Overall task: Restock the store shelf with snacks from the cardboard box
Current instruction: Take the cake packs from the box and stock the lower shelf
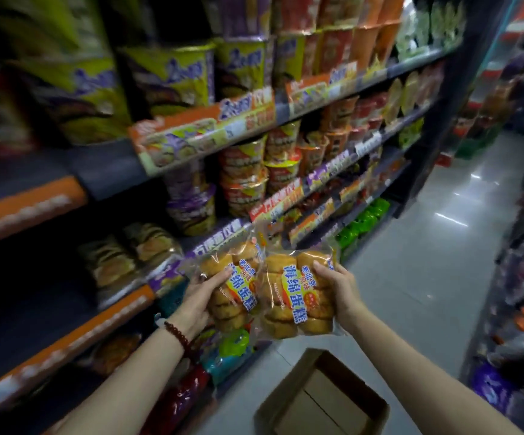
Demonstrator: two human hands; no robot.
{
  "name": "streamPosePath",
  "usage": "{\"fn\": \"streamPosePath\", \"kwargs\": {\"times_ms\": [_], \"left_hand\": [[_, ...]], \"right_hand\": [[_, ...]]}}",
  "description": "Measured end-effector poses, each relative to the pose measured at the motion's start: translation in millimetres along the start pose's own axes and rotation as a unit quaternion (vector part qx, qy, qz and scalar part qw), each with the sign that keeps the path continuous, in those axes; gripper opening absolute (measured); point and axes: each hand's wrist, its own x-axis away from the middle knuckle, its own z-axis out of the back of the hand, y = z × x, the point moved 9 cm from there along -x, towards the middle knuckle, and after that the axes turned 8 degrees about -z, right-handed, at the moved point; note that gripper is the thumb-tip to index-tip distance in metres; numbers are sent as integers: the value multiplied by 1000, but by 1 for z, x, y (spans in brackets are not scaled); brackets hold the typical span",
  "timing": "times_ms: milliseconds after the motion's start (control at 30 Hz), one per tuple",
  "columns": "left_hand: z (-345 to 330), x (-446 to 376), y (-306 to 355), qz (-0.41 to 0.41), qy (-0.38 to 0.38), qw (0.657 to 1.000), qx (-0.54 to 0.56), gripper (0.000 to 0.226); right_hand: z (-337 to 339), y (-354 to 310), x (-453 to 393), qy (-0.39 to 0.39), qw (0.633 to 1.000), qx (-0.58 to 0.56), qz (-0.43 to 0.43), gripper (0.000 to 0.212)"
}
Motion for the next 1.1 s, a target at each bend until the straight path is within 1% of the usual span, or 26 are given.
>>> {"fn": "streamPosePath", "kwargs": {"times_ms": [100,167,200,267,300,333,367,433,467,533,567,600,667,700,733,833,867,900,967,1000,1100], "left_hand": [[35,37,22,-21,27,999,16,79],[62,58,31,-25,46,998,32,90],[72,69,36,-29,56,997,35,88],[99,92,51,-51,92,994,41,66],[114,103,57,-58,110,991,45,55],[129,113,62,-65,127,989,47,53],[142,122,67,-74,138,986,48,59],[173,140,74,-92,168,980,58,77],[188,150,77,-98,183,976,64,79],[214,168,82,-109,210,969,71,74],[228,178,83,-112,223,965,76,74],[241,185,85,-116,233,962,79,77],[267,201,90,-126,256,954,89,78],[277,206,92,-131,266,950,93,76],[290,210,95,-138,278,945,101,74],[320,215,104,-157,296,934,127,69],[327,213,108,-163,296,932,132,66],[335,210,112,-166,299,930,136,64],[348,203,122,-179,297,927,144,63],[353,198,127,-186,294,926,148,63],[362,184,131,-195,298,919,170,63]], "right_hand": [[-35,1,12,-54,998,15,-16,48],[-63,3,17,-89,995,34,-28,51],[-75,5,19,-104,993,43,-31,54],[-108,8,26,-144,987,63,-38,58],[-125,11,29,-161,983,76,-40,56],[-143,14,34,-179,979,86,-37,51],[-158,16,39,-195,976,91,-33,47],[-190,25,50,-222,969,103,-39,46],[-205,32,55,-234,965,108,-44,47],[-233,44,62,-256,957,124,-49,57],[-249,51,66,-268,952,136,-50,65],[-263,58,71,-279,947,150,-56,68],[-292,69,82,-302,937,164,-57,60],[-304,73,85,-308,934,172,-55,59],[-316,78,89,-310,931,182,-59,65],[-347,92,90,-306,933,180,-54,95],[-353,93,91,-298,935,182,-55,100],[-362,96,91,-296,935,186,-57,98],[-377,100,90,-297,934,191,-55,83],[-382,101,90,-298,934,188,-52,79],[-391,100,85,-278,942,185,-38,97]]}}
